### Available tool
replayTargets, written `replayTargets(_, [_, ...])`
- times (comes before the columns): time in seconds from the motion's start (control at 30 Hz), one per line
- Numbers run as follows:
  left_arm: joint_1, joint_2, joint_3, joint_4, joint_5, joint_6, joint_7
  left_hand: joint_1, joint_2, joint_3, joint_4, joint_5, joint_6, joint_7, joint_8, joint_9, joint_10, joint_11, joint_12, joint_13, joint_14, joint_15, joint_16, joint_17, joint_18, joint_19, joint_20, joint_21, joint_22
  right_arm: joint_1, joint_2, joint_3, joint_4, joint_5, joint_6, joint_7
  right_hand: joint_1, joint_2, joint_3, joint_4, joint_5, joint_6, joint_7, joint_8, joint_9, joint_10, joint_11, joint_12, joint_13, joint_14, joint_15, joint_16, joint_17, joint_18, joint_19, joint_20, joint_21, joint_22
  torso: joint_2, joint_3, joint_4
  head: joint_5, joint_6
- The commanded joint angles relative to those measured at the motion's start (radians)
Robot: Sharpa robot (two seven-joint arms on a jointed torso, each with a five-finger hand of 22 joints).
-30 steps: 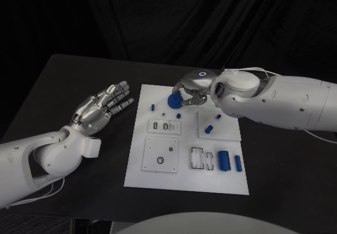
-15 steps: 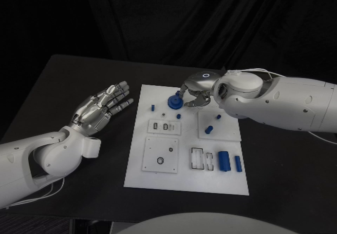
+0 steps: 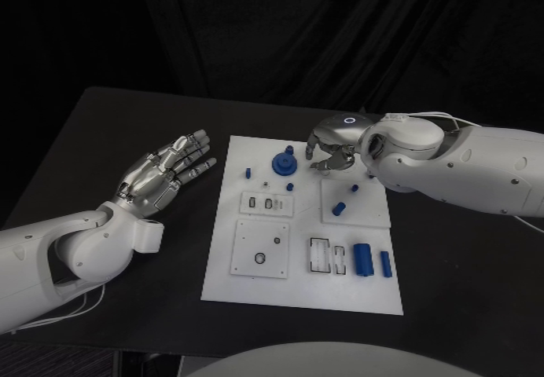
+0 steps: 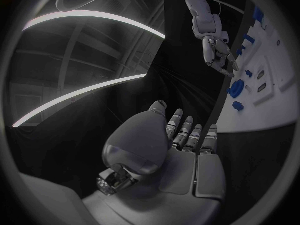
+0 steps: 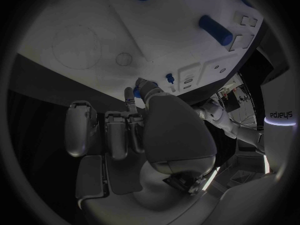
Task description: Assemble the parts on the task board
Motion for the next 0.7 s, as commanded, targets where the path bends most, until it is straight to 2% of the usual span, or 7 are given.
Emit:
replayTargets(0.03, [0.001,-0.003,0.001,0.005,-0.003,0.011,0.036,0.008,0.0,0.006,0.001,0.004,0.002,0.004,0.001,0.001,0.002,0.007,0.001,0.001,0.002,0.006,0.003,0.001,0.015,0.0,0.008,0.004,0.001,0.008,-0.036,0.0,0.031,-0.006,-0.089,0.0,-0.019,-0.002,-0.007,0.009,-0.014,0.002,-0.003,-0.001,0.002,0.104,0.003,0.003,0.263,0.104,0.003,0.003,0.263,0.011,0.005,0.003,-0.001,0.197,0.001,0.0007,0.0008,-0.001,0.009])
replayTargets(0.13, [0.001,-0.004,0.001,0.007,-0.003,0.01,0.037,0.008,-0.001,0.006,0.001,0.005,0.004,0.004,0.002,0.001,0.003,0.007,0.003,0.001,0.003,0.007,0.004,0.001,0.015,0.0,0.008,0.005,0.001,0.027,-0.076,0.0,0.071,-0.006,-0.11,-0.001,-0.023,-0.001,-0.008,0.015,-0.022,-0.01,-0.004,-0.013,-0.001,0.104,0.002,0.003,0.263,0.104,0.001,0.003,0.263,0.013,-0.002,0.002,-0.011,0.194,0.001,0.0005,0.0005,-0.002,0.011])
replayTargets(0.2, [0.001,-0.004,0.001,0.008,-0.003,0.009,0.038,0.008,-0.001,0.006,0.001,0.005,0.007,0.004,0.003,0.002,0.004,0.007,0.004,0.001,0.003,0.007,0.005,0.001,0.014,0.0,0.008,0.005,0.001,0.041,-0.109,0.0,0.107,-0.006,-0.121,-0.007,-0.026,-0.003,-0.01,0.026,-0.036,-0.031,-0.007,-0.034,-0.01,0.104,-0.002,0.003,0.263,0.104,-0.002,0.003,0.263,0.016,-0.01,0.0,-0.026,0.189,0.0,0.0004,0.0003,-0.002,0.011])
replayTargets(0.33, [0.001,-0.004,0.001,0.011,-0.003,0.008,0.04,0.008,-0.002,0.006,0.0,0.005,0.009,0.004,0.003,0.002,0.005,0.007,0.005,0.002,0.004,0.007,0.005,0.001,0.014,0.001,0.008,0.005,0.001,0.074,-0.2,0.0,0.191,-0.006,-0.141,-0.023,-0.032,-0.01,-0.016,0.041,-0.053,-0.062,-0.015,-0.064,-0.028,0.104,-0.009,0.003,0.263,0.104,-0.009,0.003,0.263,0.015,-0.004,-0.007,-0.026,0.19,0.0,0.0001,0.0007,-0.003,0.013])
replayTargets(0.43, [0.001,-0.005,0.001,0.013,-0.003,0.006,0.041,0.008,-0.002,0.006,0.0,0.005,0.009,0.004,0.003,0.002,0.005,0.007,0.005,0.002,0.004,0.007,0.005,0.001,0.014,0.001,0.008,0.005,0.001,0.086,-0.26,0.0,0.232,-0.005,-0.152,-0.029,-0.035,-0.014,-0.023,0.049,-0.066,-0.091,-0.015,-0.085,-0.041,0.104,-0.012,0.003,0.263,0.104,-0.012,0.003,0.263,0.012,0.008,-0.01,-0.014,0.194,-0.001,0.0,-0.0008,-0.008,0.012])
replayTargets(0.6, [0.001,-0.006,0.001,0.015,-0.003,0.005,0.041,0.008,-0.003,0.006,-0.001,0.005,0.011,0.004,0.004,0.002,0.006,0.007,0.006,0.002,0.004,0.007,0.006,0.002,0.014,0.001,0.008,0.005,0.001,0.09,-0.352,-0.001,0.272,0.001,-0.148,-0.043,-0.037,-0.018,-0.03,0.058,-0.08,-0.104,-0.014,-0.094,-0.048,0.104,-0.011,0.003,0.263,0.104,-0.013,0.003,0.263,0.01,0.015,-0.012,-0.007,0.197,0.0,0.0003,-0.003,-0.025,0.008])
replayTargets(0.7, [0.001,-0.005,0.001,0.014,-0.003,0.005,0.041,0.008,-0.003,0.006,-0.001,0.005,0.011,0.004,0.004,0.002,0.006,0.007,0.006,0.002,0.004,0.007,0.006,0.002,0.014,0.001,0.008,0.005,0.001,0.071,-0.408,-0.002,0.285,0.002,-0.151,-0.047,-0.037,-0.02,-0.036,0.066,-0.103,-0.107,-0.013,-0.096,-0.051,0.104,-0.011,0.003,0.263,0.104,-0.012,0.003,0.263,0.008,0.02,-0.012,-0.003,0.199,0.0,0.0,0.0032,-0.043,0.004])
